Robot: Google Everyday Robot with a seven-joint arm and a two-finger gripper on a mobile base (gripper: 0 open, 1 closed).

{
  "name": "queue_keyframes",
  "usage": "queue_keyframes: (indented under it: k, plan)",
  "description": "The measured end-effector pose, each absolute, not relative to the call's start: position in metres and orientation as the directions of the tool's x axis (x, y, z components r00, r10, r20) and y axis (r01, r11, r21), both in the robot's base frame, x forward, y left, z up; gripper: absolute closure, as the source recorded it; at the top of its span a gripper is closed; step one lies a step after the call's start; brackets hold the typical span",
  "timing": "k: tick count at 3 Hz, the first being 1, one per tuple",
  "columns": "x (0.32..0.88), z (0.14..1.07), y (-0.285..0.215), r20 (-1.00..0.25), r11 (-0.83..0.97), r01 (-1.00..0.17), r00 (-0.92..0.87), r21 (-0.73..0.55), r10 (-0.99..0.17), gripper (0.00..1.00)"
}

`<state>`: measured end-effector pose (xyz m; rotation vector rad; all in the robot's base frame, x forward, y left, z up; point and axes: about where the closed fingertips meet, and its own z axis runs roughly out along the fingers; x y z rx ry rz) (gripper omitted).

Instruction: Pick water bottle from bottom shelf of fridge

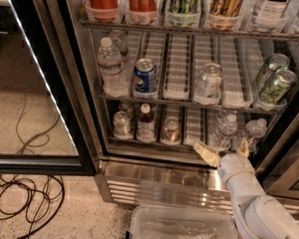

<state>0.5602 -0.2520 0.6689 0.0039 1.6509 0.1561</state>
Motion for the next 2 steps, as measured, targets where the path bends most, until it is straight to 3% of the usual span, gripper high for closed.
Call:
queue_keyframes:
  k: [2]
  plan:
    - [0.5590, 0.6565, -0.2603, -0.998, 0.999, 0.009, -0.047, 0.043, 0.043, 0.15]
